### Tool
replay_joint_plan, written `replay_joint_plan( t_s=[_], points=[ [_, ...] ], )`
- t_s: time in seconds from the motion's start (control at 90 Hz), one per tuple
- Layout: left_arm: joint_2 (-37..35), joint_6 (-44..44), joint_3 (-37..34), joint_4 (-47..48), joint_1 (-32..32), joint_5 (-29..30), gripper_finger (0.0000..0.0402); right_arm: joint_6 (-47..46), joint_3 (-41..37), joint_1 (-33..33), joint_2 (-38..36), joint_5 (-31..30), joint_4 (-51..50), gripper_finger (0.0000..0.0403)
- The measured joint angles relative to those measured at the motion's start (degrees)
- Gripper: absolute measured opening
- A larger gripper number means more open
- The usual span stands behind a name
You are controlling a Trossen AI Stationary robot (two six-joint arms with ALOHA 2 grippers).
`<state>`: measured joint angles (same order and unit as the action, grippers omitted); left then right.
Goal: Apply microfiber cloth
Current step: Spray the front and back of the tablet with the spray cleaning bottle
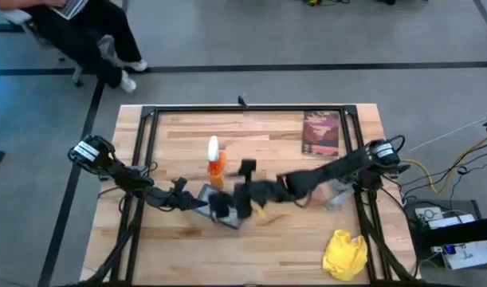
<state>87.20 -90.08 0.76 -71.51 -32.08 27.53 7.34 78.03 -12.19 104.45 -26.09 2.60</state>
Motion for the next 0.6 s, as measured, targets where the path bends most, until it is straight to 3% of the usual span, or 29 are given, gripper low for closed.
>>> replay_joint_plan(
  t_s=[0.233,0.422,0.6],
  points=[
    [0.0,-0.5,-0.1,0.2,0.0,0.0,0.0011,-9.7,0.3,4.3,2.7,-0.4,7.1,0.0334],
    [-0.2,-0.9,-0.1,0.4,0.1,0.0,0.0011,-14.8,0.9,3.8,3.5,-15.5,10.1,0.0333],
    [-0.2,-0.4,-0.1,0.6,0.3,0.2,0.0011,-14.8,3.9,3.9,6.2,-16.1,15.7,0.0311]
  ],
)
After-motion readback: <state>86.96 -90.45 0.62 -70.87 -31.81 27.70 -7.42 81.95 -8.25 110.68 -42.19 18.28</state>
